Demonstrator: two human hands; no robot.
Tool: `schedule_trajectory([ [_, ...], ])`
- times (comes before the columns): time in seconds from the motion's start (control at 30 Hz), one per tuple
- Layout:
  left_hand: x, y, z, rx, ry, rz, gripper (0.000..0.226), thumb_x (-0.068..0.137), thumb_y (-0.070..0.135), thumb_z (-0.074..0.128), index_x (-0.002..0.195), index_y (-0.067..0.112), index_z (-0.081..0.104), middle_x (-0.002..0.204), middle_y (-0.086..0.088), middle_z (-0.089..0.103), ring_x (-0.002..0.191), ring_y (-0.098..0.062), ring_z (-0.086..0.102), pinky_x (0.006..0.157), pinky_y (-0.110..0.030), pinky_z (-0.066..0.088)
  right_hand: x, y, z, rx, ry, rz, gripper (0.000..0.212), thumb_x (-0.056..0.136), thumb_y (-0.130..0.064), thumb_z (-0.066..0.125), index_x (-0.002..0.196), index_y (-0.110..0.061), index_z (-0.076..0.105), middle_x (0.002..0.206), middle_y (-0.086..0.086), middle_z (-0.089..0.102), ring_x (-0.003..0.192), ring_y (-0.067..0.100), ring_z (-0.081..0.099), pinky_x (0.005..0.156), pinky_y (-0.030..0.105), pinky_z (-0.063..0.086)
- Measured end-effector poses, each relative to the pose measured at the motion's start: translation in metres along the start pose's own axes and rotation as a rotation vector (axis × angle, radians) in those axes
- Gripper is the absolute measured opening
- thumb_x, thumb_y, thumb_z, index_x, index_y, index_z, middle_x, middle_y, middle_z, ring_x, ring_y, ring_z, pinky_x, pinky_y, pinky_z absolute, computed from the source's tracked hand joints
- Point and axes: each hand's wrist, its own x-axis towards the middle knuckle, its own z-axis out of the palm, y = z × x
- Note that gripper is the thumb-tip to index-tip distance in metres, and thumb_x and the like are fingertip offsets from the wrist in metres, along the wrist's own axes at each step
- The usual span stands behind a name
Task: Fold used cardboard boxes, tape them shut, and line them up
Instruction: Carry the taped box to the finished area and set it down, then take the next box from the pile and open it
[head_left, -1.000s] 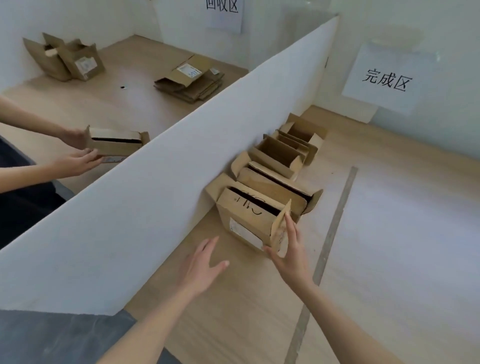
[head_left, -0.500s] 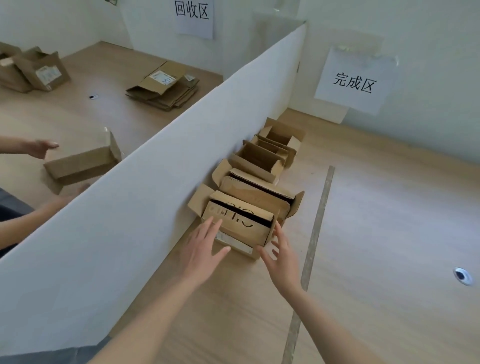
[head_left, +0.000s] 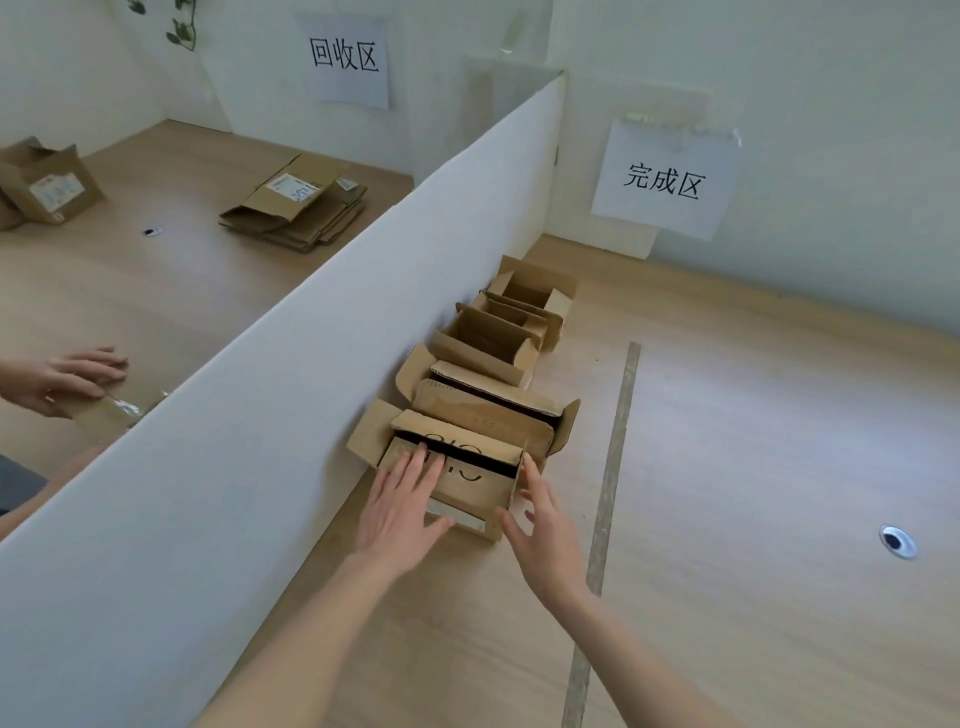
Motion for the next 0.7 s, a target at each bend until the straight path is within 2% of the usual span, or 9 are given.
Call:
schedule_trajectory([
  [0.27,-0.002,0.005,-0.016,-0.021,0.001,0.005,0.086,0.096,0.061,0.048,0.159,0.033,-0.004,0.164,0.007,-0.017,0.153,-0.015,-0.01,0.122,-0.035,-0.002,-0.002,-0.001,-0.01,-0.018,-0.023,0.043,0.086,0.095,-0.043,0.065,0.159,-0.042,0.007,0.161,-0.016,0.033,0.142,0.007,0.041,0.113,0.035,0.043],
  [0.37,-0.011,0.011,-0.03,-0.028,0.015,-0.009,0.084,0.097,0.059,0.047,0.159,0.033,-0.002,0.164,0.008,-0.016,0.153,-0.013,-0.009,0.121,-0.032,-0.004,-0.007,-0.005,-0.026,-0.059,-0.03,0.031,0.086,0.094,-0.043,0.067,0.16,-0.036,0.012,0.16,-0.013,0.034,0.143,0.007,0.039,0.114,0.03,0.04],
  [0.43,-0.019,0.021,-0.046,-0.018,0.016,-0.002,0.083,0.097,0.058,0.047,0.159,0.032,-0.001,0.166,0.006,-0.012,0.154,-0.014,-0.006,0.121,-0.033,-0.003,-0.012,-0.01,-0.041,-0.086,-0.044,0.012,0.085,0.094,-0.046,0.067,0.16,-0.034,0.014,0.161,-0.015,0.032,0.143,0.006,0.038,0.111,0.027,0.038],
  [0.57,-0.029,0.064,-0.092,0.032,0.027,0.024,0.079,0.097,0.059,0.046,0.16,0.03,0.008,0.168,0.002,0.001,0.154,-0.016,-0.001,0.125,-0.037,0.003,-0.02,-0.023,-0.092,-0.18,-0.054,-0.051,0.083,0.093,-0.054,0.063,0.158,-0.039,0.014,0.157,-0.018,0.036,0.131,0.008,0.05,0.096,0.028,0.051],
  [0.63,-0.03,0.098,-0.118,0.054,0.064,0.038,0.078,0.096,0.061,0.046,0.159,0.032,0.01,0.168,0.004,0.003,0.154,-0.016,0.002,0.125,-0.039,0.008,-0.023,-0.028,-0.13,-0.226,-0.026,-0.074,0.081,0.093,-0.056,0.062,0.158,-0.039,0.017,0.158,-0.016,0.036,0.136,0.01,0.046,0.103,0.032,0.049],
  [0.7,-0.031,0.144,-0.143,0.054,0.097,0.056,0.078,0.096,0.061,0.048,0.159,0.033,0.011,0.168,0.004,0.004,0.154,-0.016,0.004,0.125,-0.038,0.008,-0.031,-0.029,-0.178,-0.273,0.022,-0.091,0.08,0.093,-0.058,0.061,0.158,-0.039,0.019,0.161,-0.016,0.031,0.144,0.011,0.037,0.113,0.034,0.042],
])
